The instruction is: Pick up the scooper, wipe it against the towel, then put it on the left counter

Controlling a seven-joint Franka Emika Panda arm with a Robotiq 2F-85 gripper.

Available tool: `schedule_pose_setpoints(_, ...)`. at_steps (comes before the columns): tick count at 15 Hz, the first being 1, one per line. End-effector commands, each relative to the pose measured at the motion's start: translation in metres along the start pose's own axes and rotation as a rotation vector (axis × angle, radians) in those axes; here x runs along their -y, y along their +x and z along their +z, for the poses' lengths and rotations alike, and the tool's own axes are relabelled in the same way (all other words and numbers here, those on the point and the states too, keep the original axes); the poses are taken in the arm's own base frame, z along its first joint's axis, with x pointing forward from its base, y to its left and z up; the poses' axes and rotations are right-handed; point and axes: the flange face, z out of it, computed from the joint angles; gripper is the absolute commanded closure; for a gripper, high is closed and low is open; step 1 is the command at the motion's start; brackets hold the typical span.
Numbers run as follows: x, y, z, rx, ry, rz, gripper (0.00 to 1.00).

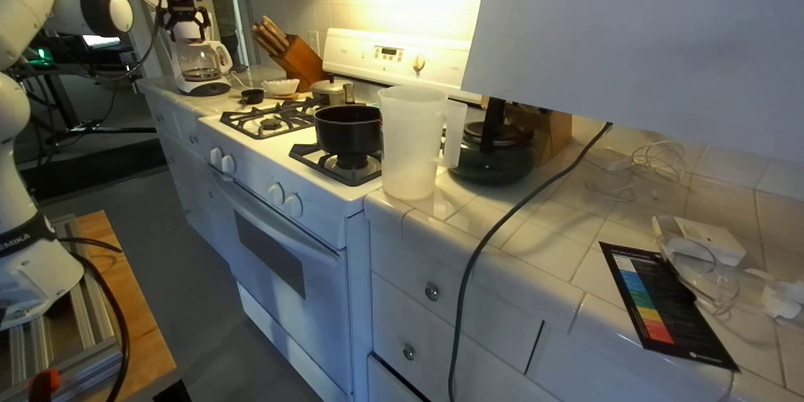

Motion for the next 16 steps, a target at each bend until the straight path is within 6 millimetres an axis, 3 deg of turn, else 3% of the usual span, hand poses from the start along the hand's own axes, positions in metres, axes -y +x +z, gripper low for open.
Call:
schedule_pose_setpoints(1,-0.003,-0.001,-0.001,-0.001,-0.012,0.008,0.00)
schedule_pose_setpoints(5,0.005,0.004,-0.007,0.035,-0.057,-0.088,0.00)
schedule_pose_setpoints(11,0.029,0.030,-0.029,0.020,-0.148,-0.234,0.00)
schedule_pose_setpoints(12,0.022,0.022,-0.017,0.014,-0.091,-0.180,0.00)
schedule_pose_setpoints(16,0.030,0.030,-0.026,0.006,-0.120,-0.212,0.00)
